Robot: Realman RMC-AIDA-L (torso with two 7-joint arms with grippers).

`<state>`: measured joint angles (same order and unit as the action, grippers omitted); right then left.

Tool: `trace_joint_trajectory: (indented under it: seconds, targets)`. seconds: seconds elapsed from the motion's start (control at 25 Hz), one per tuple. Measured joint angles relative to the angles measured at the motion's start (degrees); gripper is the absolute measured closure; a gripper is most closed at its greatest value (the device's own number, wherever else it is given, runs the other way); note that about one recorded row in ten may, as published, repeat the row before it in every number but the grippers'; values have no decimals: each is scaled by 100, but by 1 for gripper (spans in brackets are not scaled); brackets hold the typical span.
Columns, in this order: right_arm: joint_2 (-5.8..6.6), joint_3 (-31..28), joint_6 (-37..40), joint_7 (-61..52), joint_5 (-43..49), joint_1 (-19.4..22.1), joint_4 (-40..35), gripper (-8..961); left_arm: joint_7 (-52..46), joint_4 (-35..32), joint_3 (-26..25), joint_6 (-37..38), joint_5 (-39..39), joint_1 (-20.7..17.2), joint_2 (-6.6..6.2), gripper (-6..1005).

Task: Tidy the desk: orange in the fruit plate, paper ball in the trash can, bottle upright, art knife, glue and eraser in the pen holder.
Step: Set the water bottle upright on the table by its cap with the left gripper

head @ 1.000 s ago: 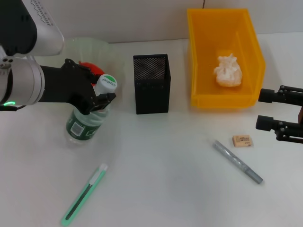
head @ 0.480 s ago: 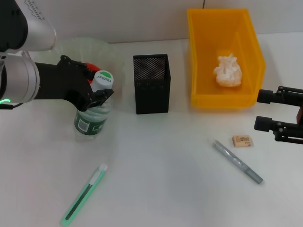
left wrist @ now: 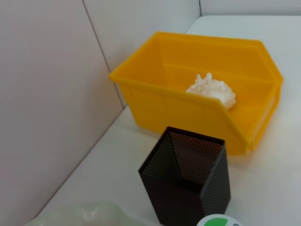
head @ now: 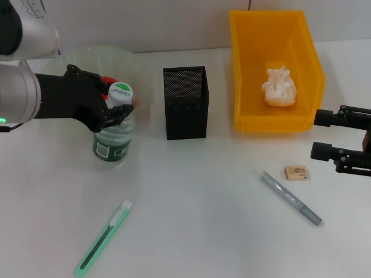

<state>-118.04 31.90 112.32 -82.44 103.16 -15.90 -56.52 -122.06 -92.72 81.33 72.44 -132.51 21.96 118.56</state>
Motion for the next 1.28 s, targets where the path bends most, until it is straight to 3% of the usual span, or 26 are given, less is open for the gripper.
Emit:
trace_joint_trajectory:
  seconds: [1.28]
  targets:
    - [5, 7, -82, 0, 26, -113, 9, 305, -158, -8, -294, 264, 32, -104, -9, 560]
